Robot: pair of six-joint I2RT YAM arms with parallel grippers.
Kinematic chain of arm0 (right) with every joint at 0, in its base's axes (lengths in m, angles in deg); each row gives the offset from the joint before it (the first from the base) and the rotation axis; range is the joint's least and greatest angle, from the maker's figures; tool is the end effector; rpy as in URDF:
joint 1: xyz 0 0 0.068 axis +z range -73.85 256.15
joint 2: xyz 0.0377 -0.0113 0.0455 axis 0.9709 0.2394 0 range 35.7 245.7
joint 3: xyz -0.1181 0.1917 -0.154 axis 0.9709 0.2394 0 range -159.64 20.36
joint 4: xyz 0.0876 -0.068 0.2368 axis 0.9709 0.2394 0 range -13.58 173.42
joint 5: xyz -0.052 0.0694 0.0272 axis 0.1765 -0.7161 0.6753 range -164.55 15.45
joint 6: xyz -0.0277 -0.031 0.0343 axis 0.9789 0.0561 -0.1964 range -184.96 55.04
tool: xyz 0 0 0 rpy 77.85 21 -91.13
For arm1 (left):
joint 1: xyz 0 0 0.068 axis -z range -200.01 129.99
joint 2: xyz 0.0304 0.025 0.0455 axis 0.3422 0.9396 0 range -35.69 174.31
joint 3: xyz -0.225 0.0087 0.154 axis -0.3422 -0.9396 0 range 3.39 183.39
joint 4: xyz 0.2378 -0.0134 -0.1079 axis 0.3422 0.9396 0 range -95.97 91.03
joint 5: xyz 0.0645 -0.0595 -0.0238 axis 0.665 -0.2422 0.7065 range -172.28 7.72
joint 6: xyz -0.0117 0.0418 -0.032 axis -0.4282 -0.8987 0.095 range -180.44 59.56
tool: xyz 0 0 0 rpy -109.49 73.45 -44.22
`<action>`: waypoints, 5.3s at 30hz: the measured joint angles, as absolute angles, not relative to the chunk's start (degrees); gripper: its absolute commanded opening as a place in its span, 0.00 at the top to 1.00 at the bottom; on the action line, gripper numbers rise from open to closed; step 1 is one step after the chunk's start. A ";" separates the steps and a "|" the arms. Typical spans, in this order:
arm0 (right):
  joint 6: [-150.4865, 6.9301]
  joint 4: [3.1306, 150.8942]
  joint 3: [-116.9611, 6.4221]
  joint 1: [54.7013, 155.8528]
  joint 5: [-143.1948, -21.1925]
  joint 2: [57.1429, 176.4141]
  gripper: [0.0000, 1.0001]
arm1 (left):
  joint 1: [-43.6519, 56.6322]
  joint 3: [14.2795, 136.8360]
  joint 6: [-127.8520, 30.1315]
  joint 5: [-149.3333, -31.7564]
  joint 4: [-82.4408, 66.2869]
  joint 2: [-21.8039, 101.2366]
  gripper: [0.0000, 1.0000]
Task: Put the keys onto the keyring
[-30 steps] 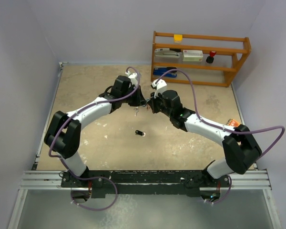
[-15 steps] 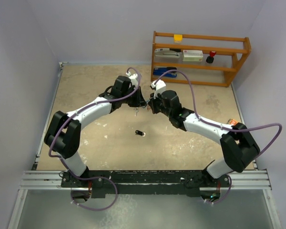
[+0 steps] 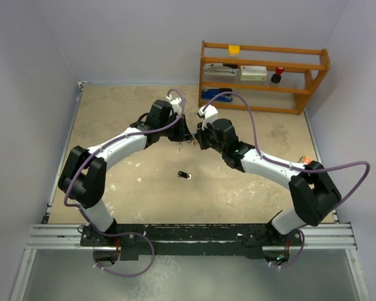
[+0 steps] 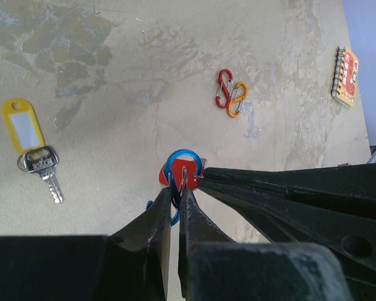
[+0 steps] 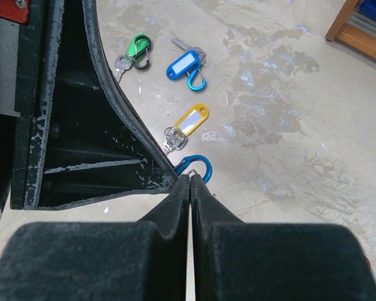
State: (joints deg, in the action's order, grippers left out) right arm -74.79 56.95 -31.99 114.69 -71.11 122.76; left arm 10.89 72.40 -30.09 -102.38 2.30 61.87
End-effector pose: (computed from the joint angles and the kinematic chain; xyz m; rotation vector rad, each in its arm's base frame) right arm 0.2733 0.2150 0.2582 -0.4222 1.8218 0.5339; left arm 0.3238 -0.2080 0.2463 0.2186 2.3366 -0.9525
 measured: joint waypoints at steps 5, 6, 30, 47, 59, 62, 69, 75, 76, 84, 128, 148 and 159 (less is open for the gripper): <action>-74.77 56.89 -31.99 114.63 -71.11 122.76 1.00 | 10.91 72.40 -30.07 -102.73 2.28 61.87 1.00; -74.77 56.87 -31.99 114.63 -71.11 122.76 1.00 | 10.93 72.40 -30.07 -102.75 2.28 61.87 1.00; -74.37 56.84 -31.99 113.69 -71.04 122.76 1.00 | 11.28 72.40 -30.68 -103.10 2.74 61.69 1.00; -74.44 56.82 -31.99 113.54 -70.52 122.76 0.91 | 11.28 72.40 -31.10 -103.10 2.78 61.15 1.00; -76.01 57.70 -31.99 110.08 -66.02 122.76 0.65 | 11.28 72.40 -31.10 -103.12 3.00 61.13 1.00; -76.30 57.72 -31.99 109.82 -65.47 122.74 0.55 | 11.28 72.40 -31.08 -103.12 3.00 61.13 1.00; -77.06 58.42 -31.88 109.84 -64.73 121.87 0.21 | 10.93 72.40 -30.86 -102.42 2.69 60.29 1.00; -77.21 59.93 -30.68 109.82 -63.92 120.43 0.19 | 7.78 71.55 -28.32 -101.55 -0.78 58.31 1.00; -77.24 60.14 -30.68 109.82 -63.72 120.38 0.18 | 7.13 71.09 -27.88 -101.38 -1.50 57.93 1.00; -77.41 60.91 -30.68 109.82 -63.50 118.87 0.18 | 0.28 64.03 -22.79 -99.28 -8.41 55.18 1.00; -77.89 62.53 -30.68 109.82 -63.55 118.02 0.17 | -8.44 49.36 -5.72 -102.38 -39.29 64.23 0.88; -78.04 62.81 -30.68 109.82 -63.55 118.02 0.17 | -9.16 48.77 -3.58 -104.46 -43.05 65.50 0.68; -78.07 62.81 -30.68 109.82 -63.55 118.02 0.17 | -9.59 48.75 -2.97 -104.70 -42.73 65.50 0.59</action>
State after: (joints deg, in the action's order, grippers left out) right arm -78.07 62.81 -30.68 109.82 -63.55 118.02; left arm -9.59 48.75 -2.97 -104.70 -42.73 65.50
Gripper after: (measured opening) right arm 0.827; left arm 0.389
